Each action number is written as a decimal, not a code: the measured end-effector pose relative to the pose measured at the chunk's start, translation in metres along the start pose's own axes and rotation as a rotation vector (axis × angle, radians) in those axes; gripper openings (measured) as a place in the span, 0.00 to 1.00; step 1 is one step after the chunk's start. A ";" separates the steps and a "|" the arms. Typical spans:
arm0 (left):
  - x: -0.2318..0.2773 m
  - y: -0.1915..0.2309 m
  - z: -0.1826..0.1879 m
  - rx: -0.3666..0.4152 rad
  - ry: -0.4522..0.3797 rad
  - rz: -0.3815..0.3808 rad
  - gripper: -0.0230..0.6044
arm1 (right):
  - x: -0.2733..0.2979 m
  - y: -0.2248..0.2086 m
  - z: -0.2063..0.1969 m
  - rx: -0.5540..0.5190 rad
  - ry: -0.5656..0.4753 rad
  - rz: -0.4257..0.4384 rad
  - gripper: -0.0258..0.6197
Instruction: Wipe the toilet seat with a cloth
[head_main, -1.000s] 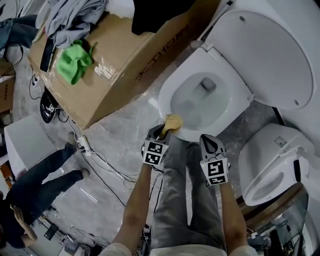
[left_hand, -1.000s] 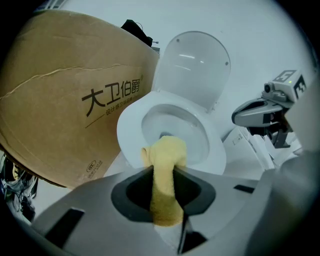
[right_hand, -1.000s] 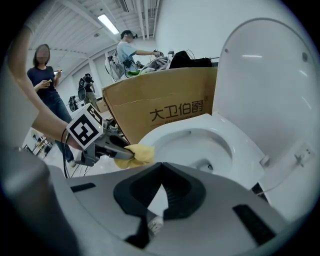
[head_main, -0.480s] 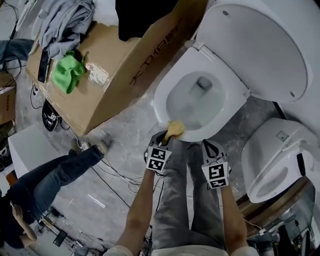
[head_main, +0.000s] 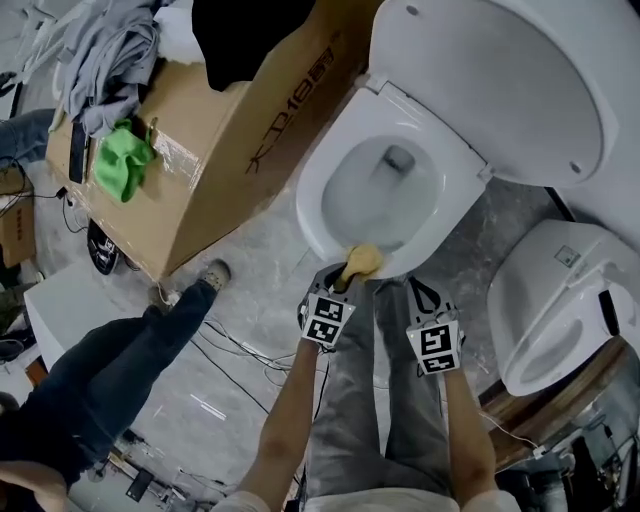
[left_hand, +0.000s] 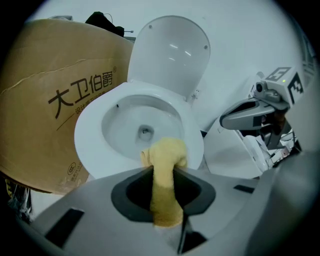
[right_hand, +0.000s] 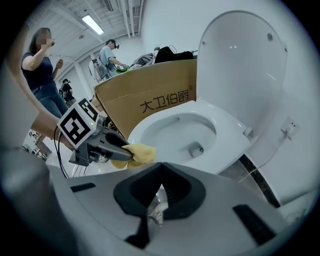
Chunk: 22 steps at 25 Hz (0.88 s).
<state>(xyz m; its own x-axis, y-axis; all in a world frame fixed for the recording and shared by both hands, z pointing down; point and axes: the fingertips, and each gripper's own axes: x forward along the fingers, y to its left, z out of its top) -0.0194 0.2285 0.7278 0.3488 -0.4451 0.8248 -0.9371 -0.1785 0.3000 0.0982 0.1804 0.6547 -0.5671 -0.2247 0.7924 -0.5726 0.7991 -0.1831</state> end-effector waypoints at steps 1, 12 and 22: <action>0.002 -0.003 0.002 0.006 -0.001 -0.006 0.20 | -0.001 -0.001 -0.002 0.005 0.002 -0.004 0.05; 0.031 -0.041 0.026 0.083 0.028 -0.078 0.20 | -0.016 -0.021 -0.025 0.090 0.003 -0.069 0.05; 0.058 -0.061 0.053 0.136 0.038 -0.118 0.20 | -0.023 -0.040 -0.036 0.157 -0.003 -0.115 0.05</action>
<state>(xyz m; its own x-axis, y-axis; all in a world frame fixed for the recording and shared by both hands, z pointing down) 0.0589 0.1672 0.7317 0.4532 -0.3811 0.8059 -0.8782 -0.3460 0.3302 0.1551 0.1740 0.6652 -0.4942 -0.3110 0.8118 -0.7189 0.6712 -0.1805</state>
